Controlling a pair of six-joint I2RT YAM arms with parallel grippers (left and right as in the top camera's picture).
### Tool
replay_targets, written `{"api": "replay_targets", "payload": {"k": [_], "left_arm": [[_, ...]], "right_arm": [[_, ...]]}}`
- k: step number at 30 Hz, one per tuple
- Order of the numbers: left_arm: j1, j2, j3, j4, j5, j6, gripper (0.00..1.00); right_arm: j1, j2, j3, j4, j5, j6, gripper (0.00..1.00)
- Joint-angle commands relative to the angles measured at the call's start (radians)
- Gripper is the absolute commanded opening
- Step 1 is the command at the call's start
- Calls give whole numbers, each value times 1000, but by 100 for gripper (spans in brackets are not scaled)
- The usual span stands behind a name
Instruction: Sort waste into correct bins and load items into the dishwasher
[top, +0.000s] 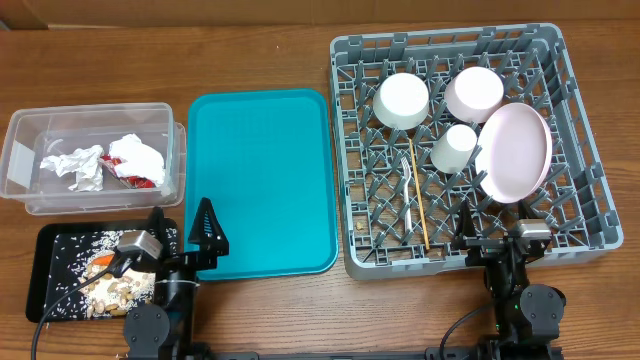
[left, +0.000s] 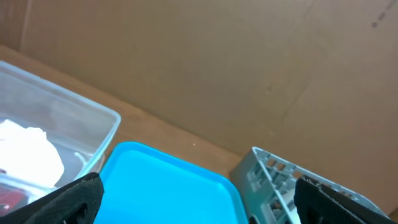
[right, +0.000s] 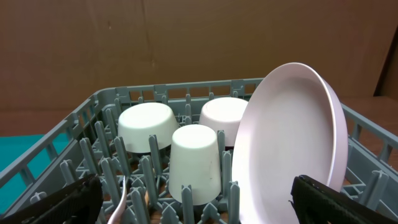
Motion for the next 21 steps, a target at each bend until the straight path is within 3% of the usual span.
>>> {"api": "replay_targets", "payload": {"k": [1, 13, 21], "left_arm": [[-10, -13, -34, 7, -70, 6, 100], [-10, -13, -105, 58, -61, 206, 100], [-10, -13, -104, -9, 15, 473, 100]], "right_arm": [[-3, -11, -11, 6, 8, -3, 100], [-3, -11, -11, 6, 8, -3, 100], [-3, -11, -11, 6, 8, -3, 100]]}}
